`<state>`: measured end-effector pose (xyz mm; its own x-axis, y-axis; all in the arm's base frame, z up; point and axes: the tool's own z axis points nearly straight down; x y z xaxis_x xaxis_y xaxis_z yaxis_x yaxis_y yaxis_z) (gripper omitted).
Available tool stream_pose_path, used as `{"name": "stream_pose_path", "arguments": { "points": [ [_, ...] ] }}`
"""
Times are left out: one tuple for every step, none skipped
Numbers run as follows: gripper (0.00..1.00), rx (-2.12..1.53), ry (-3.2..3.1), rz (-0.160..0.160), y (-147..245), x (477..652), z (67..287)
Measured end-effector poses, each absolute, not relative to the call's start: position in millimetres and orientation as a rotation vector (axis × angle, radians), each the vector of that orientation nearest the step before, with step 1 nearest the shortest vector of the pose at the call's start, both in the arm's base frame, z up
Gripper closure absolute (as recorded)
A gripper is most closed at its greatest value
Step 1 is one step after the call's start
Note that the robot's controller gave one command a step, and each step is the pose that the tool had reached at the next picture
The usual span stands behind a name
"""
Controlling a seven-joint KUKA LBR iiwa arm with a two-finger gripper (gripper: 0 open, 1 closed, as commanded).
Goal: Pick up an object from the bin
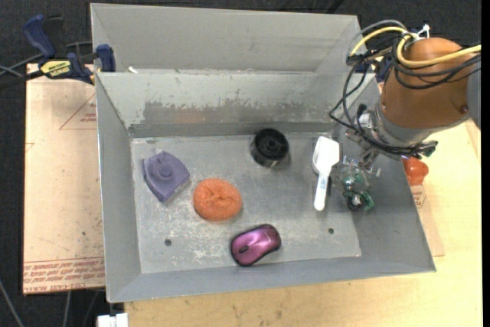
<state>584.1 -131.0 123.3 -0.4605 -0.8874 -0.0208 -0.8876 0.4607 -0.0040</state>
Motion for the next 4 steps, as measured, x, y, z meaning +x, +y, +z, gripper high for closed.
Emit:
{"name": "stream_pose_path", "arguments": {
  "points": [
    [1.00,-1.711,2.604,0.025,-128.1,581.8,112.4],
    [1.00,-1.705,2.611,0.026,-128.9,580.6,115.2],
    [1.00,-1.661,2.637,0.020,-123.4,588.7,107.9],
    [1.00,-1.961,2.421,0.027,-117.1,587.5,107.8]
  ]
}}
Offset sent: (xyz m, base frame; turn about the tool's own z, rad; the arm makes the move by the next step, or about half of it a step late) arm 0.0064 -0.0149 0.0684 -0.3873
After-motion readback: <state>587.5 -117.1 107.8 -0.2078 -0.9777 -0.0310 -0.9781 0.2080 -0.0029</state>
